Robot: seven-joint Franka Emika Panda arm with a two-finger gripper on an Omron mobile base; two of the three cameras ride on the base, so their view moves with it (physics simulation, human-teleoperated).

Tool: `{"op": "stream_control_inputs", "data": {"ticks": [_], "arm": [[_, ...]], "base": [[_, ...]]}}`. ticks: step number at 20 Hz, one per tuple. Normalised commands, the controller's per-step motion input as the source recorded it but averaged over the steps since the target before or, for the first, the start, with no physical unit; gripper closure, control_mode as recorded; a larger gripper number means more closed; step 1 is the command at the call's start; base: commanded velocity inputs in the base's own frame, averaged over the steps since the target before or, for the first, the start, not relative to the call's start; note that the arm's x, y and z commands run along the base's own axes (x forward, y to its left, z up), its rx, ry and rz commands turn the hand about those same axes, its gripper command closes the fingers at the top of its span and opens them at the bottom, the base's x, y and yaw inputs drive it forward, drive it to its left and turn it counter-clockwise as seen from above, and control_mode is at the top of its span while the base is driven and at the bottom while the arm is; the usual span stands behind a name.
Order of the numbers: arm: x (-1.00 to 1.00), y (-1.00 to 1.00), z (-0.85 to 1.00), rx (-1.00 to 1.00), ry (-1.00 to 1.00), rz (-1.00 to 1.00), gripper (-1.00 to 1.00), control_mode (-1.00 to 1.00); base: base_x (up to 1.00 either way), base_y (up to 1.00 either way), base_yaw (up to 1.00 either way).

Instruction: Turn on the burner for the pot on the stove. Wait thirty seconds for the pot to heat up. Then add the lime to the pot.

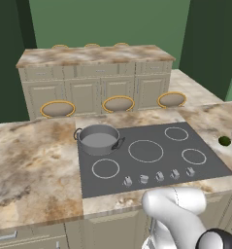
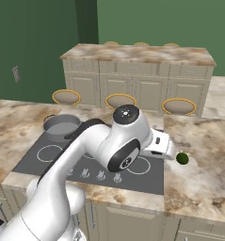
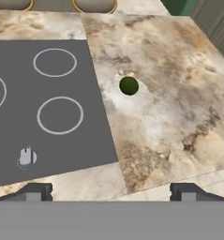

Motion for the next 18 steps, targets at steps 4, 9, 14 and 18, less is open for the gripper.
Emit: {"op": "stream_control_inputs", "data": {"ticks": [4, 9, 14, 18], "arm": [[0.17, -0.18, -0.42, 0.00, 0.00, -0.02, -1.00, -1.00], [0.23, -0.19, -0.23, 0.01, 0.01, -0.02, -1.00, -1.00], [0.27, -0.19, 0.00, 0.06, 0.05, -0.03, -1.00, -1.00], [0.27, -0.16, 0.00, 0.03, 0.07, -0.01, -1.00, -1.00]], "base": [[0.00, 0.00, 0.00], [0.00, 0.00, 0.00], [0.00, 0.00, 0.00], [0.00, 0.00, 0.00]]}}
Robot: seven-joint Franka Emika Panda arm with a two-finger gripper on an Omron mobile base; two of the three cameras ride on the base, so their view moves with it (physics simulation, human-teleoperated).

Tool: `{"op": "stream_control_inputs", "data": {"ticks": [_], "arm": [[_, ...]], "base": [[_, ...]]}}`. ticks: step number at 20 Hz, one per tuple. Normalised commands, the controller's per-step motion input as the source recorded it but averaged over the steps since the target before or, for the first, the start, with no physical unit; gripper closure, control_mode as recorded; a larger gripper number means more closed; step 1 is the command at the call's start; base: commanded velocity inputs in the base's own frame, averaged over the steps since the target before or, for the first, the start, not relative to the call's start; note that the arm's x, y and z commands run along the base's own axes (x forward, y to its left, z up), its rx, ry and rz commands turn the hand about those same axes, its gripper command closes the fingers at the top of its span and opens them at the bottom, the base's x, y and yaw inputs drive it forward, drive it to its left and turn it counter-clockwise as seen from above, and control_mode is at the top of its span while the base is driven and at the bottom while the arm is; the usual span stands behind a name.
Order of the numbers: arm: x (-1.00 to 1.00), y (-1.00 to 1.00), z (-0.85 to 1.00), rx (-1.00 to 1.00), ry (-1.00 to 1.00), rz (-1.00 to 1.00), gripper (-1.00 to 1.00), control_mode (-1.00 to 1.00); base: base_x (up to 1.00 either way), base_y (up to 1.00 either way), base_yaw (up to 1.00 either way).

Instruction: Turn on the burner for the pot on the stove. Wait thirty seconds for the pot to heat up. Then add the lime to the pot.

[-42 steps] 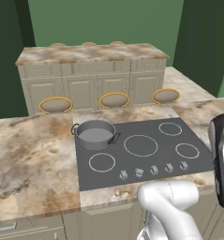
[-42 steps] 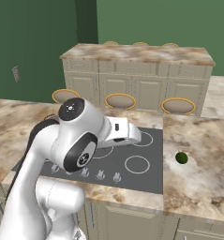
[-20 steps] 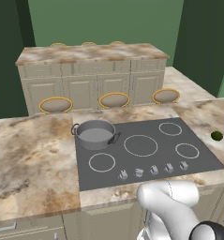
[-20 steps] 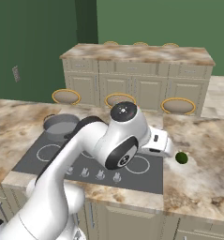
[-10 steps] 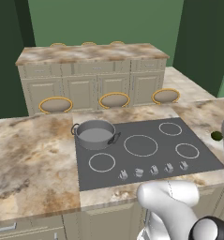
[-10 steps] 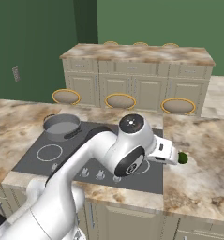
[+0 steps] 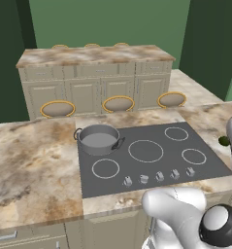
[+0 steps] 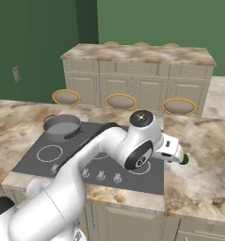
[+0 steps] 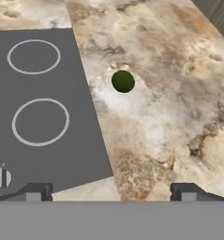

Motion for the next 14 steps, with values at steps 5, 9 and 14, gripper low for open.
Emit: {"op": "stream_control_inputs", "data": {"ticks": [5, 9, 14], "arm": [[0.26, -0.10, -0.08, 0.02, 0.09, 0.00, -1.00, -1.00], [0.26, -0.09, -0.24, 0.03, 0.07, 0.00, -1.00, -1.00], [0.23, -0.13, -0.29, 0.08, 0.04, 0.00, -1.00, -1.00]], "base": [[0.00, 0.00, 0.00], [0.00, 0.00, 0.00], [0.00, 0.00, 0.00]]}}
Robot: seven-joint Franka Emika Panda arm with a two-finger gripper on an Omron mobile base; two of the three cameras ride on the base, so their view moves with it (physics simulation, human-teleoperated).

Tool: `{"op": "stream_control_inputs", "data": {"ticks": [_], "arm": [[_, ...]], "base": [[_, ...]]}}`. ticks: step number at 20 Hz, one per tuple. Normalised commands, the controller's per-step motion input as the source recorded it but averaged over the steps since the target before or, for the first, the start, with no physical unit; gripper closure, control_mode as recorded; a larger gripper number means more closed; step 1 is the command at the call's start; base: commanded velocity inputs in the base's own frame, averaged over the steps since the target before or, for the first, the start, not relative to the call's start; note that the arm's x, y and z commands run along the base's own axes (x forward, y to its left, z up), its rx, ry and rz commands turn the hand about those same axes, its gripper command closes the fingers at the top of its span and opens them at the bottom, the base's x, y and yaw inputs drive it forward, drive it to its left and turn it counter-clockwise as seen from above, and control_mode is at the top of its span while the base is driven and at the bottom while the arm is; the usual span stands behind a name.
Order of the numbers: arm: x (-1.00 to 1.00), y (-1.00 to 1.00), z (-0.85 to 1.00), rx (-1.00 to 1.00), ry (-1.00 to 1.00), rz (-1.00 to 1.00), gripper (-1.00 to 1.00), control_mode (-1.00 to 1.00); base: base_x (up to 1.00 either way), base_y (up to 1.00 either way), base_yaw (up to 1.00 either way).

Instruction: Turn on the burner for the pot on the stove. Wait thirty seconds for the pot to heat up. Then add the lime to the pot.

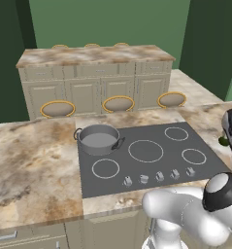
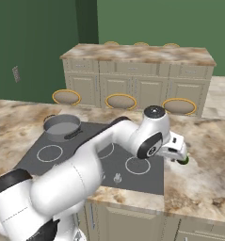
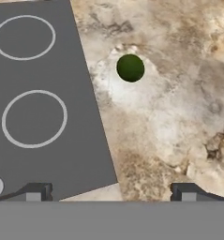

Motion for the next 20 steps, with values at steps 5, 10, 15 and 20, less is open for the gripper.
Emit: {"op": "stream_control_inputs", "data": {"ticks": [5, 10, 15, 20], "arm": [[0.28, -0.12, -0.19, 0.03, 0.00, 0.00, -1.00, -1.00], [0.32, -0.10, -0.16, 0.00, 0.00, 0.00, -1.00, -1.00], [0.34, -0.11, -0.26, 0.00, 0.00, 0.00, -1.00, -1.00], [0.35, -0.14, -0.28, 0.00, 0.00, 0.00, -1.00, -1.00]], "base": [[0.00, 0.00, 0.00], [0.00, 0.00, 0.00], [0.00, 0.00, 0.00], [0.00, 0.00, 0.00]]}}
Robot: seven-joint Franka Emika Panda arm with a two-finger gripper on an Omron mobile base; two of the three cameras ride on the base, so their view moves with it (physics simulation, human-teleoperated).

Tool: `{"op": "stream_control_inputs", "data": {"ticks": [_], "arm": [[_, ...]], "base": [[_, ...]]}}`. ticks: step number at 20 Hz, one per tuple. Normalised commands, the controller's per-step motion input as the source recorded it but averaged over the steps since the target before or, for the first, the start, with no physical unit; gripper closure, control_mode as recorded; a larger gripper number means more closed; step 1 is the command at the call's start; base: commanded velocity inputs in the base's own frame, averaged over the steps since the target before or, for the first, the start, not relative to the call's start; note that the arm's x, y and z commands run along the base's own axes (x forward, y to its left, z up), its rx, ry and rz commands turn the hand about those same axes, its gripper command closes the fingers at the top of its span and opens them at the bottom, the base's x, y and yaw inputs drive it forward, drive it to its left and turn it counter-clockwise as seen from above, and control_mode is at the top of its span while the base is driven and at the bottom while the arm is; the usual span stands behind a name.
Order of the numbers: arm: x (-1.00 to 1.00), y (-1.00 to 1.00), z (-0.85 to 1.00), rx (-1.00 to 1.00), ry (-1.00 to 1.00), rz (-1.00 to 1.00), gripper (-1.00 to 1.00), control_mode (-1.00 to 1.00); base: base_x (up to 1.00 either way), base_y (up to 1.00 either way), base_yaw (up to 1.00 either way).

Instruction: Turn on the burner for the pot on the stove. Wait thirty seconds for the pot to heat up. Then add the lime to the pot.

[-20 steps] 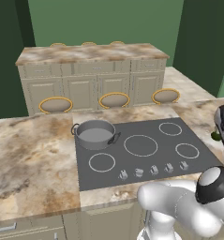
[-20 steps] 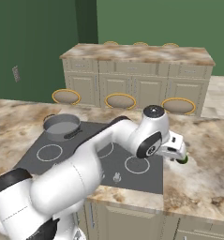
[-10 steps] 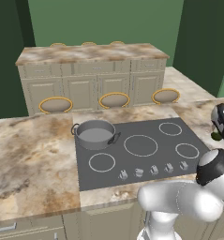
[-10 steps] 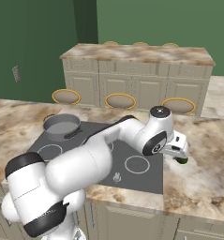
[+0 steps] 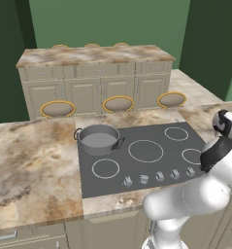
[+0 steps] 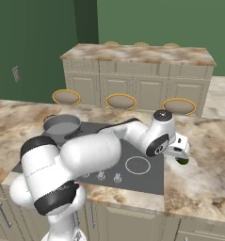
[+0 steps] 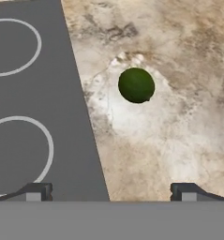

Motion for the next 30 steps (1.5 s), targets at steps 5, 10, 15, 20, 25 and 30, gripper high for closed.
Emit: {"op": "stream_control_inputs", "data": {"ticks": [5, 10, 15, 20, 25, 30], "arm": [[0.38, -0.12, -0.16, 0.00, 0.01, 0.00, -1.00, -1.00], [0.29, -0.27, -0.06, 0.00, 0.01, 0.00, -1.00, -1.00], [0.24, -0.29, -0.17, 0.00, 0.00, 0.00, -1.00, -1.00], [0.16, -0.19, -0.19, 0.00, -0.01, 0.00, -1.00, -1.00], [0.01, -0.02, -0.03, 0.00, 0.00, 0.00, -1.00, -1.00], [0.05, 0.00, 0.00, 0.00, 0.01, 0.00, -1.00, -1.00]], "base": [[0.00, 0.00, 0.00], [0.00, 0.00, 0.00], [0.00, 0.00, 0.00], [0.00, 0.00, 0.00], [0.00, 0.00, 0.00], [0.00, 0.00, 0.00]]}}
